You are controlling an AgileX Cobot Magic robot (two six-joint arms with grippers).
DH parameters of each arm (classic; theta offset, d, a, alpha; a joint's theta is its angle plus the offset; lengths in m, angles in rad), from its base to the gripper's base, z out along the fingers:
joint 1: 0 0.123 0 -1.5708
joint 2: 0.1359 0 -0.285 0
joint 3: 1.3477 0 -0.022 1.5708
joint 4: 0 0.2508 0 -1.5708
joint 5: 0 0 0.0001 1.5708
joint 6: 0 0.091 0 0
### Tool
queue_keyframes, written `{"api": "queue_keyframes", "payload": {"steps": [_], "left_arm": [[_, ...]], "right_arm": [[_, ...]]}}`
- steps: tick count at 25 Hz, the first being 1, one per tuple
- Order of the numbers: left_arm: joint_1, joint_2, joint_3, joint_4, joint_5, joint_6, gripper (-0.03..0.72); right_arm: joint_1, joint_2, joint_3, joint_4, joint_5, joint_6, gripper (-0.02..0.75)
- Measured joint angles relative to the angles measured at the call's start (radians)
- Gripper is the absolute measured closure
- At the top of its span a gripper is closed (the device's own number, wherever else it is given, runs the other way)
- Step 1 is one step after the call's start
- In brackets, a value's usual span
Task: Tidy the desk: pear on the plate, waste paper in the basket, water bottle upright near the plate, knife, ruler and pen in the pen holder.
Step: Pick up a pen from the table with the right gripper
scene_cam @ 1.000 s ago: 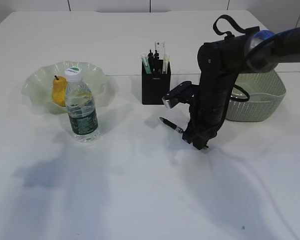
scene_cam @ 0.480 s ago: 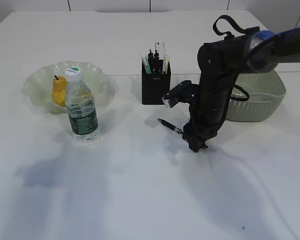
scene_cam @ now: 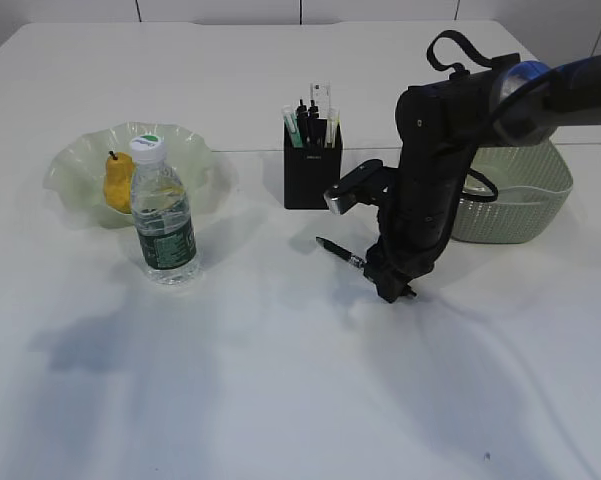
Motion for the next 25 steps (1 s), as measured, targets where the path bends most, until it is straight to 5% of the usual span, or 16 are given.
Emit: {"api": "queue_keyframes", "payload": {"steps": [25], "left_arm": [[0.000, 0.000, 0.000, 0.002, -0.001, 0.000, 0.349]], "right_arm": [[-0.035, 0.010, -0.007, 0.093, 0.016, -0.063, 0.309]]}}
